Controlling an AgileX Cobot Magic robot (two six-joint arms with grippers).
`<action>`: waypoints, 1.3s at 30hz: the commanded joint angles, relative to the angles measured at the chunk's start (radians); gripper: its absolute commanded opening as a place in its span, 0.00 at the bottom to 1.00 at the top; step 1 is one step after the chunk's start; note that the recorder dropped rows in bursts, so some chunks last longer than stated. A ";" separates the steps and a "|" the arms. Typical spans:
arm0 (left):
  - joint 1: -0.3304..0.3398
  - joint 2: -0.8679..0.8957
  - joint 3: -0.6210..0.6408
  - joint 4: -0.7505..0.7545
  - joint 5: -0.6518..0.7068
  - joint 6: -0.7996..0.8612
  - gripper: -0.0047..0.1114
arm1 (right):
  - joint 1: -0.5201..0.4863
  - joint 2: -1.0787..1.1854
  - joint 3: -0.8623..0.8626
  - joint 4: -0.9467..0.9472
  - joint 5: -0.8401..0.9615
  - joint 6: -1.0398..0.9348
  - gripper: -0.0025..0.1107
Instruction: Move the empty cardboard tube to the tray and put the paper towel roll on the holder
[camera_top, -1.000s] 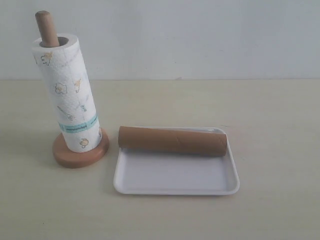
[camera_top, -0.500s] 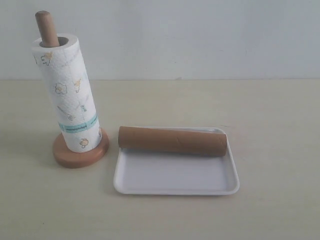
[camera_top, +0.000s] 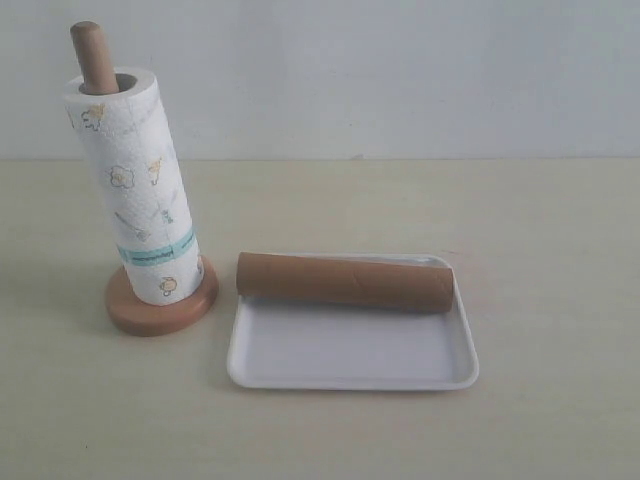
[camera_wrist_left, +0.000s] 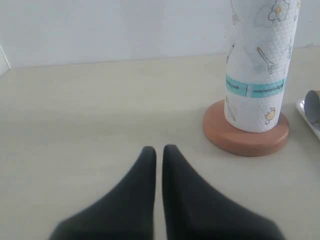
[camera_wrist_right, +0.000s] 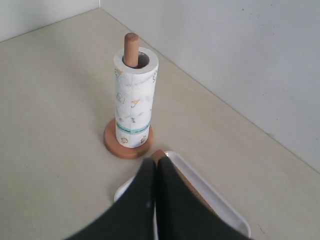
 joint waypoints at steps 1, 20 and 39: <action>0.001 -0.004 0.003 -0.011 -0.011 -0.001 0.08 | 0.000 -0.009 -0.006 -0.008 0.001 0.007 0.02; 0.001 -0.004 0.003 -0.011 -0.009 -0.001 0.08 | 0.000 -0.014 0.551 -0.176 -0.397 -0.029 0.02; 0.001 -0.004 0.003 -0.011 -0.012 -0.001 0.08 | -0.229 -0.101 1.119 -0.214 -0.979 0.117 0.02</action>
